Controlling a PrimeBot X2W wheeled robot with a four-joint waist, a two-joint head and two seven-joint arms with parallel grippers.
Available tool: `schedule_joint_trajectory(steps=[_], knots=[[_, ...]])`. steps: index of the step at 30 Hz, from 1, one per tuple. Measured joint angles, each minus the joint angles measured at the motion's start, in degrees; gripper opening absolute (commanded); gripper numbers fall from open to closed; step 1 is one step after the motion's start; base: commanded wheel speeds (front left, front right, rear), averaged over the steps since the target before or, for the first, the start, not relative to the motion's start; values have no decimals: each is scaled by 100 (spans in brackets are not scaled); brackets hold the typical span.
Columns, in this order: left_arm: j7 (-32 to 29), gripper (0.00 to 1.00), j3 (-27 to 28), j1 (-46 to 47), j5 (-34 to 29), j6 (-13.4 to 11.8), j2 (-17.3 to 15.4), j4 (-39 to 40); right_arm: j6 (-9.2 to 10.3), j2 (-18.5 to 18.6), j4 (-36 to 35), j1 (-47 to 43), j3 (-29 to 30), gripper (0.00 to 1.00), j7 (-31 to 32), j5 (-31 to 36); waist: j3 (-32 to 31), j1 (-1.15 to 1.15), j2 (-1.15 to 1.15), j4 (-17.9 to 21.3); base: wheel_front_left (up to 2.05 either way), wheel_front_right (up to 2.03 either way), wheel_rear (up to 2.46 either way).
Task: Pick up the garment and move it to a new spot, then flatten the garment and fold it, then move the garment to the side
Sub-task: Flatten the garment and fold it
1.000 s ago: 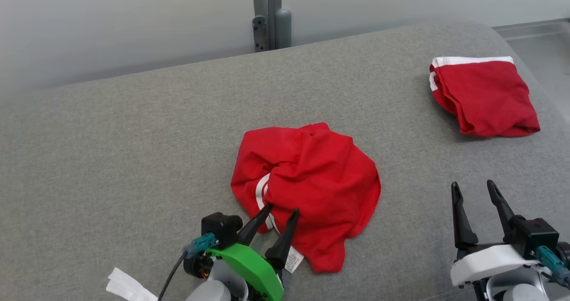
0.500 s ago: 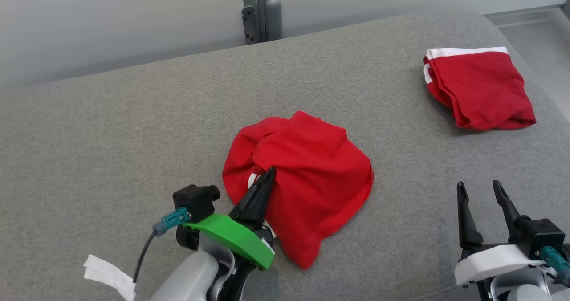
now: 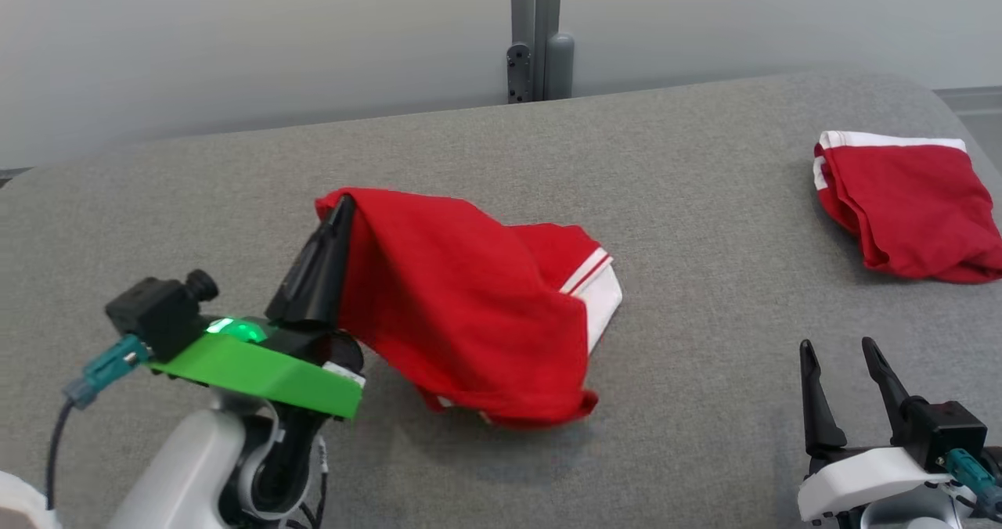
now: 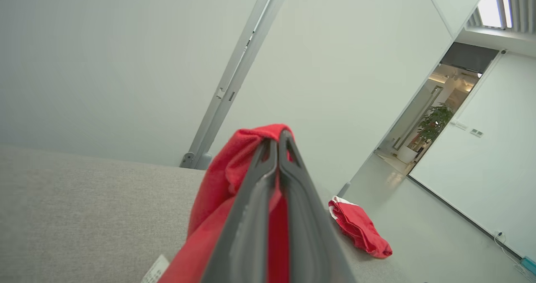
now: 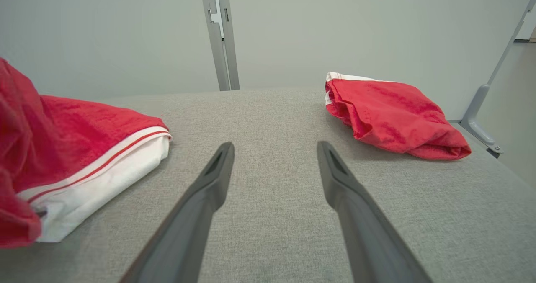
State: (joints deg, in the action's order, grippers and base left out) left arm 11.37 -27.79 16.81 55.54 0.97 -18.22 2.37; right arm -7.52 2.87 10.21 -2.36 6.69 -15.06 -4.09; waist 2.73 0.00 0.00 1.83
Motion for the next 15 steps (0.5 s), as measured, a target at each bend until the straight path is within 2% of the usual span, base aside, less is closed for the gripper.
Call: schedule_joint_trajectory(steps=[4,8,10,15], knots=[[-299,0,300,113,152,-152,-341,321,0,0,42,-18,-33,100,0,-30,-88,0,0,-151,0,0,0],[-835,0,439,274,600,-152,-547,279,0,0,86,-11,-115,100,0,-46,-180,0,0,-216,0,0,0],[-1110,0,566,295,893,-124,-714,-203,0,-1,118,43,-202,100,0,-86,-201,0,0,-170,0,0,0],[-1068,0,628,319,634,-152,-1083,-1472,0,-2,140,64,-222,100,0,-87,-150,0,0,14,0,0,0]])
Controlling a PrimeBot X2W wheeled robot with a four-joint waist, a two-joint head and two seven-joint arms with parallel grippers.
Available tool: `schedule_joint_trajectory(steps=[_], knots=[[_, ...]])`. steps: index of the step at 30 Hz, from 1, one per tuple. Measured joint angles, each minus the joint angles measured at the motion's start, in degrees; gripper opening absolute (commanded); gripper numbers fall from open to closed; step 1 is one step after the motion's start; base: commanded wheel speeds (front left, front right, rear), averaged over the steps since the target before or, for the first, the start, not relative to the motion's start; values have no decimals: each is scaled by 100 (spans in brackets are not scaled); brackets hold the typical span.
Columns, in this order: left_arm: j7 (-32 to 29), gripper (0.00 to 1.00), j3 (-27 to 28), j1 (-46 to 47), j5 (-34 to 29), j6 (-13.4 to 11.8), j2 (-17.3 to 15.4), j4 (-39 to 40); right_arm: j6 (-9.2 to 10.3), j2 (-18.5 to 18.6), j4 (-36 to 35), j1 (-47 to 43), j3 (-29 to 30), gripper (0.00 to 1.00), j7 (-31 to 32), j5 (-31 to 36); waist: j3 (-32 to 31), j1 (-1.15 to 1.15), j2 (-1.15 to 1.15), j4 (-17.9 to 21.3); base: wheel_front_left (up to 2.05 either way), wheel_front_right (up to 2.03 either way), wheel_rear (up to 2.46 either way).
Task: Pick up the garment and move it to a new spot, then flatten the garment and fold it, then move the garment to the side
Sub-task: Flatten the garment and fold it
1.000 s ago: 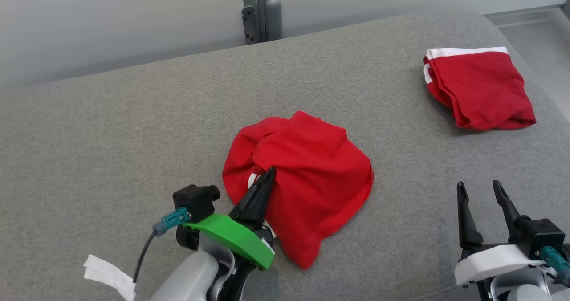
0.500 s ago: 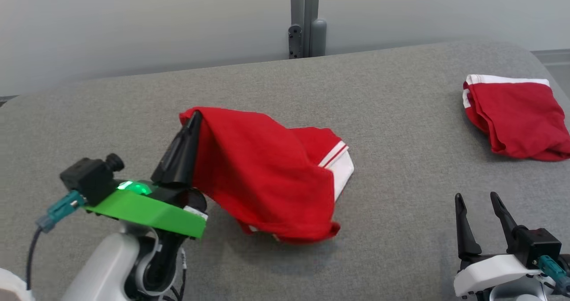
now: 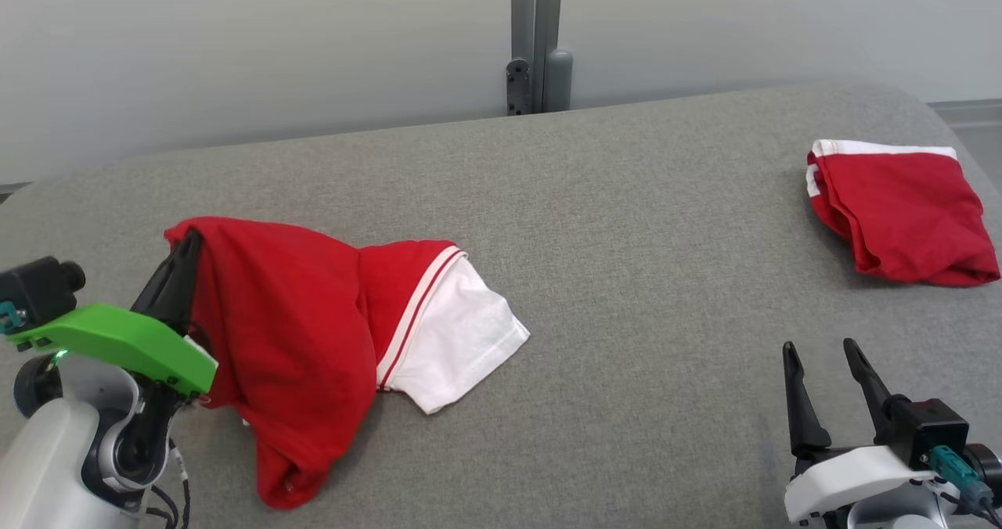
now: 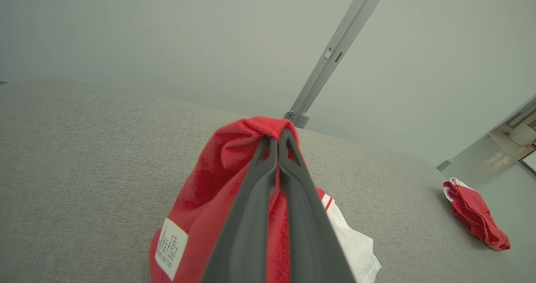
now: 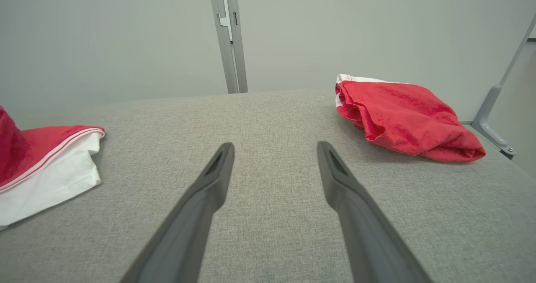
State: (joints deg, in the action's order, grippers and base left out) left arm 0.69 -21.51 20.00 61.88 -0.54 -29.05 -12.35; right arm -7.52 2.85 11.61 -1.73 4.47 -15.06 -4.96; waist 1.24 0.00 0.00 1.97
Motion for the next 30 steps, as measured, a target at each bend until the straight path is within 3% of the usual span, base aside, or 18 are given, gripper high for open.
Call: schedule_joint_trajectory(steps=[4,5,6,7,8,11,15,20,23,26,30], knots=[[349,1,21,16,-205,-109,37,-957,0,2,10,2,46,100,0,0,134,0,0,125,0,0,0],[474,32,-5,31,-304,-170,48,-1222,0,2,9,1,59,100,0,-8,178,0,0,152,0,0,0],[604,42,-40,47,-483,-241,51,-1450,0,5,7,1,68,100,0,-11,219,0,0,174,0,0,0],[735,75,-27,68,-546,-288,75,-1678,0,4,5,1,64,100,0,-16,263,0,0,194,0,0,0],[862,100,-13,96,-548,-309,125,-1889,0,3,3,2,65,100,0,-25,312,0,0,214,0,0,0],[1185,100,-74,134,-846,-437,212,-2204,0,2,-10,31,102,100,0,-49,429,0,0,259,0,0,0],[1396,100,21,194,-1202,-736,359,-2019,0,4,-31,32,203,100,0,-54,526,0,0,242,0,0,0],[1415,100,-24,-57,-1738,-1323,457,-982,0,5,-56,33,232,100,0,-57,526,0,0,115,0,0,0],[1344,100,-364,-142,-2084,-1566,510,-149,0,1,-49,39,168,100,0,-57,531,0,0,47,0,0,0],[994,100,-876,-119,-2392,-1624,601,572,0,3,-58,92,146,100,0,-63,550,0,0,22,0,0,0],[393,100,-1601,-26,-2582,-1425,882,755,0,2,-76,242,23,100,0,-92,649,0,0,60,0,0,0]])
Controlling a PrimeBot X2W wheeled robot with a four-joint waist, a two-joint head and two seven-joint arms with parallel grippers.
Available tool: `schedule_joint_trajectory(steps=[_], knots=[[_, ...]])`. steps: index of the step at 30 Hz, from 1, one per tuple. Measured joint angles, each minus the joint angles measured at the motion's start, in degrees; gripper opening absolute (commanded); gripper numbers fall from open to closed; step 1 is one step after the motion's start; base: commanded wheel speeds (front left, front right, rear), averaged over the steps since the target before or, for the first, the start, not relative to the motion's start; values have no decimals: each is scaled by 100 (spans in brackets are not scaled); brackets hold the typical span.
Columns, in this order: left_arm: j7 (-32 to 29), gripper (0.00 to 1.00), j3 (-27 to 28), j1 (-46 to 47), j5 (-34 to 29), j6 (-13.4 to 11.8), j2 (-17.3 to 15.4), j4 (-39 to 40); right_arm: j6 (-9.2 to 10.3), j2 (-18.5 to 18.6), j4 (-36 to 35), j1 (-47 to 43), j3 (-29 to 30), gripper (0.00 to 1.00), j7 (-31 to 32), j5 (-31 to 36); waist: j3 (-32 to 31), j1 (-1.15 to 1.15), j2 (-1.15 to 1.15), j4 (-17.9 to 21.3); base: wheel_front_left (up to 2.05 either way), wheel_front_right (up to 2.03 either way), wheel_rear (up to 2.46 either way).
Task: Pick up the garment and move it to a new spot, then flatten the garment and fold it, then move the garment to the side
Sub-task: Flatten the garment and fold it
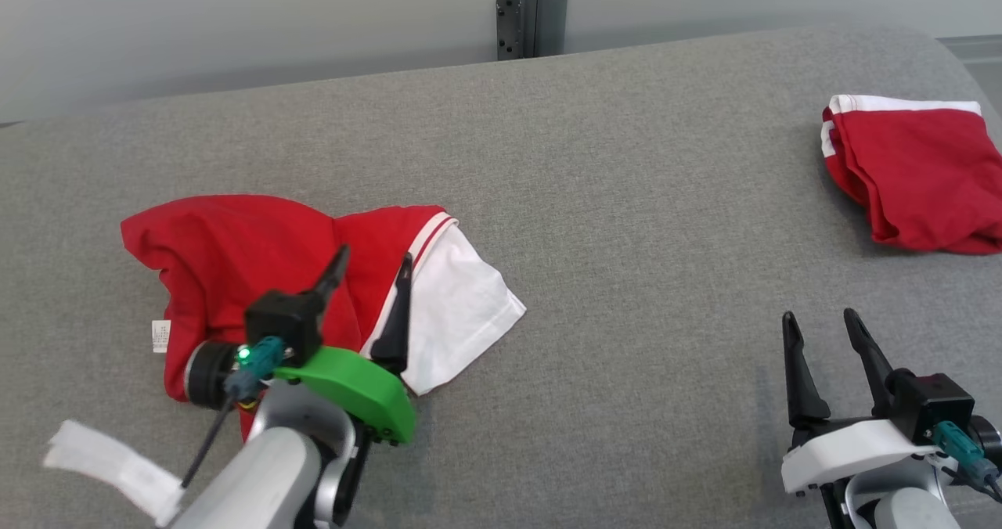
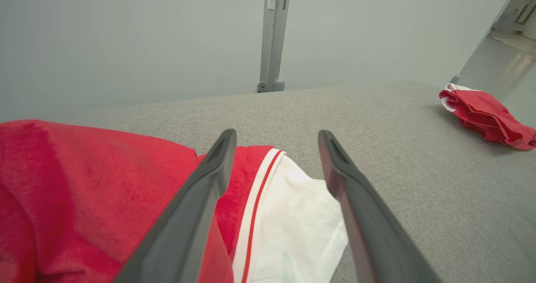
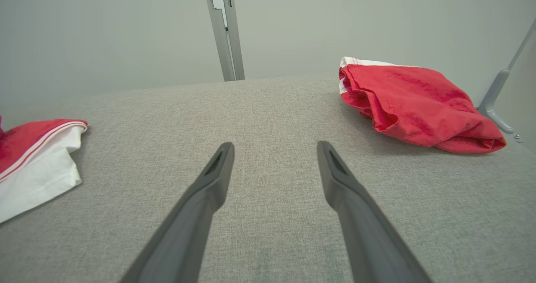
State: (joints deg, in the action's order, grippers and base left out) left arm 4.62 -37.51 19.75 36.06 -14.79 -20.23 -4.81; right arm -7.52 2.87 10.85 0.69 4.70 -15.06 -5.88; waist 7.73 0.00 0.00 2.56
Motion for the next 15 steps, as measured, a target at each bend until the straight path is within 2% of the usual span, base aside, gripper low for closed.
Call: schedule_joint_trajectory(steps=[7,11,15], knots=[[-689,100,-728,430,-64,326,570,-911,0,1,1,184,-27,100,0,-91,233,0,0,240,0,0,0],[-1031,100,-1012,539,-158,378,656,-1823,0,1,25,235,-43,100,0,-176,352,0,0,447,0,0,0],[-1043,100,-1043,718,-255,346,656,-2443,0,4,36,252,-7,100,0,-270,454,0,0,663,0,0,0]])
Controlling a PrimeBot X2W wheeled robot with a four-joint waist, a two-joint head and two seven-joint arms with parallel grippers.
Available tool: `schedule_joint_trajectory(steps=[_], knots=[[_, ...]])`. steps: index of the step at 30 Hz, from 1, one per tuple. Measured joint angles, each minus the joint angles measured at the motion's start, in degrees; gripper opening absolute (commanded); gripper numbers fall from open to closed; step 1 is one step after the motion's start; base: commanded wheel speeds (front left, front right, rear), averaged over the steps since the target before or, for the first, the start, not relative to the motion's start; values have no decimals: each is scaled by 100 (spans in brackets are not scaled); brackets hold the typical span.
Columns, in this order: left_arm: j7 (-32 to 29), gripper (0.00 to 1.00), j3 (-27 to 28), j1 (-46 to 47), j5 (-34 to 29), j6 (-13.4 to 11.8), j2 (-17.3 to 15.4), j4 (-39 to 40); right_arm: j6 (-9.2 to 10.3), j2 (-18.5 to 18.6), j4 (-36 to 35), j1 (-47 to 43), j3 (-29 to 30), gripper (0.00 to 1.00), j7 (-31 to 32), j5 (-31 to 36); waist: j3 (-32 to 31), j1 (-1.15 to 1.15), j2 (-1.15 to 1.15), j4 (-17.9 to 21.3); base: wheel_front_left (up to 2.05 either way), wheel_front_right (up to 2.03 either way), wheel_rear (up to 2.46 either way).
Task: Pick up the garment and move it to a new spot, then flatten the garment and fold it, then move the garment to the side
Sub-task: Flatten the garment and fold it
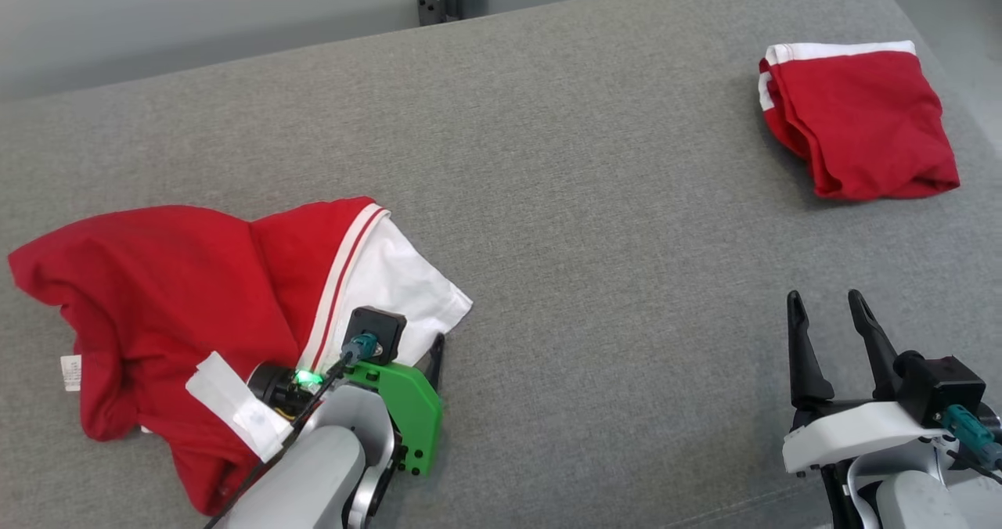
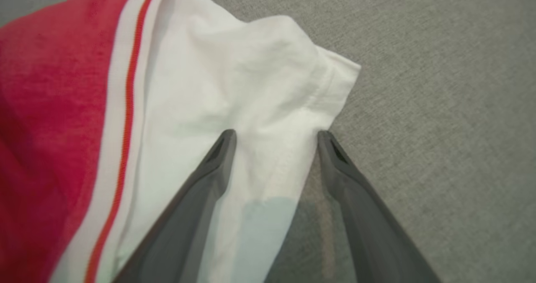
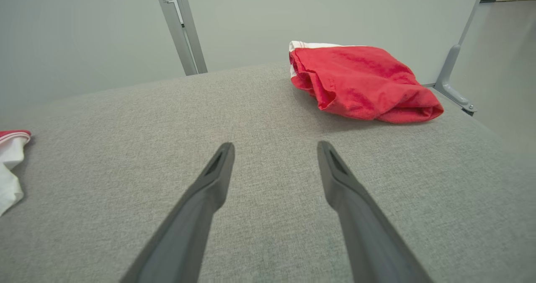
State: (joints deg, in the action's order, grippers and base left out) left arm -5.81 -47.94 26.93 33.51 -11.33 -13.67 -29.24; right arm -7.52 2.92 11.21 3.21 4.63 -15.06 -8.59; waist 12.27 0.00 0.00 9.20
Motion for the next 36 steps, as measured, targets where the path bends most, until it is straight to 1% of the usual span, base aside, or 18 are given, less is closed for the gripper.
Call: schedule_joint_trajectory(steps=[2,3,4,5,9,12,14,16,19,24,28,32,34,36], knots=[[43,100,-24,108,-109,-69,-1,-242,0,-3,9,-1,23,100,0,-36,40,0,0,96,0,0,0],[45,89,-29,148,-109,-68,1,-336,0,-1,18,-1,24,100,0,-89,55,0,0,137,0,0,0],[51,40,-25,171,-91,-23,10,-415,0,0,24,-1,18,100,0,-118,67,0,0,172,0,0,0],[53,0,-14,186,-60,26,20,-481,0,-1,26,-1,0,100,0,-127,75,0,0,203,0,0,0],[160,0,56,242,109,219,58,-592,0,-3,52,-6,13,100,0,-142,53,0,0,264,0,0,0],[318,0,162,224,260,327,124,-421,0,-3,68,-26,29,100,0,-141,-23,0,0,244,0,0,0],[409,0,192,215,346,412,221,-110,0,-5,76,-38,33,100,0,-141,-89,0,0,221,0,0,0],[442,0,209,225,379,472,249,334,0,-3,82,-73,37,100,0,-134,-161,0,0,197,0,0,0],[408,0,216,224,450,475,205,1124,0,-4,98,-136,41,100,0,-120,-285,0,0,161,0,0,0],[100,0,227,187,531,415,25,2682,0,-4,133,-237,34,100,0,-110,-507,0,0,112,0,0,0],[-233,0,277,180,567,288,-197,3819,0,-4,154,-316,43,100,0,-118,-678,0,0,97,0,0,0],[-623,0,394,277,657,222,-416,4665,0,-4,172,-364,30,100,0,-144,-820,0,0,112,0,0,0],[-803,0,506,373,762,215,-531,4935,0,-4,190,-404,19,100,0,-171,-870,0,0,134,0,0,0],[-1002,0,687,558,808,193,-743,5155,0,-3,198,-412,0,100,0,-185,-899,0,0,180,0,0,0]])
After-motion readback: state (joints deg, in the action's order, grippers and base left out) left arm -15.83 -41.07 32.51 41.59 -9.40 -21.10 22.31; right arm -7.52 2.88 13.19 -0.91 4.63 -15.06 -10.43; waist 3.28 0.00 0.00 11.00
